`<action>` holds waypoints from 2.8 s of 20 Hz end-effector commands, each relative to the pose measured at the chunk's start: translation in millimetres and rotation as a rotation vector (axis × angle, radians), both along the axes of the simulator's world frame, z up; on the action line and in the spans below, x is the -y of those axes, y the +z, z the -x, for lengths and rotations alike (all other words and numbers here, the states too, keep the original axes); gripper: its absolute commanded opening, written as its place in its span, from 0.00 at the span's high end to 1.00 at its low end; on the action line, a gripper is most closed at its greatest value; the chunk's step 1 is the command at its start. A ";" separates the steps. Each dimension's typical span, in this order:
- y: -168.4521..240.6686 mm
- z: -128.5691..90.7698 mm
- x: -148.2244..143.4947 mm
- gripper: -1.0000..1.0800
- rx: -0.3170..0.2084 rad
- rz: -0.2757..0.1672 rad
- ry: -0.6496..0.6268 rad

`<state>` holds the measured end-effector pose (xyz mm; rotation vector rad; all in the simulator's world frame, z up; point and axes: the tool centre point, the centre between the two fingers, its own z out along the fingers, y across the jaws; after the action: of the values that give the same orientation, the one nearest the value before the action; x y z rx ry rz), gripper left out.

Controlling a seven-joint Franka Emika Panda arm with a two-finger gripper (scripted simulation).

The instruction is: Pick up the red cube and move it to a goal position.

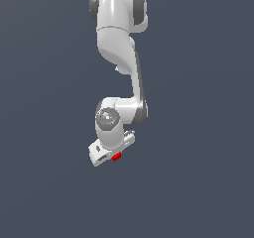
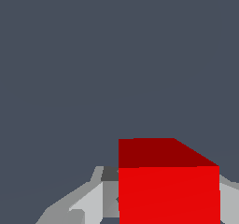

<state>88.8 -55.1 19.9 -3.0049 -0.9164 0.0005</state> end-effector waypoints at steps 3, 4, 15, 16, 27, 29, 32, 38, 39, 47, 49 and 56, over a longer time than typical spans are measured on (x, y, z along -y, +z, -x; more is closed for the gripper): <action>-0.1 -0.3 -0.3 1.00 0.000 0.000 0.001; -0.1 -0.3 -0.3 1.00 0.000 0.000 0.001; 10.6 3.3 0.8 1.00 0.000 0.000 0.000; 13.8 4.4 1.0 1.00 0.000 0.000 0.000; 83.0 27.2 4.6 1.00 0.000 0.001 0.001; 102.5 33.5 5.6 1.00 0.000 0.001 0.001; 133.1 43.4 7.2 1.00 0.000 0.001 0.001; 199.4 64.4 10.2 1.00 0.000 0.001 0.001; 211.3 68.1 10.8 1.00 0.000 0.001 0.001; 306.0 96.8 15.3 1.00 0.000 0.000 0.002; 329.4 103.6 16.5 1.00 0.000 0.000 0.002; 404.1 124.4 20.7 1.00 0.000 -0.001 0.002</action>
<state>-30.8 -75.0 408.9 -3.0042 -0.9195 -0.0016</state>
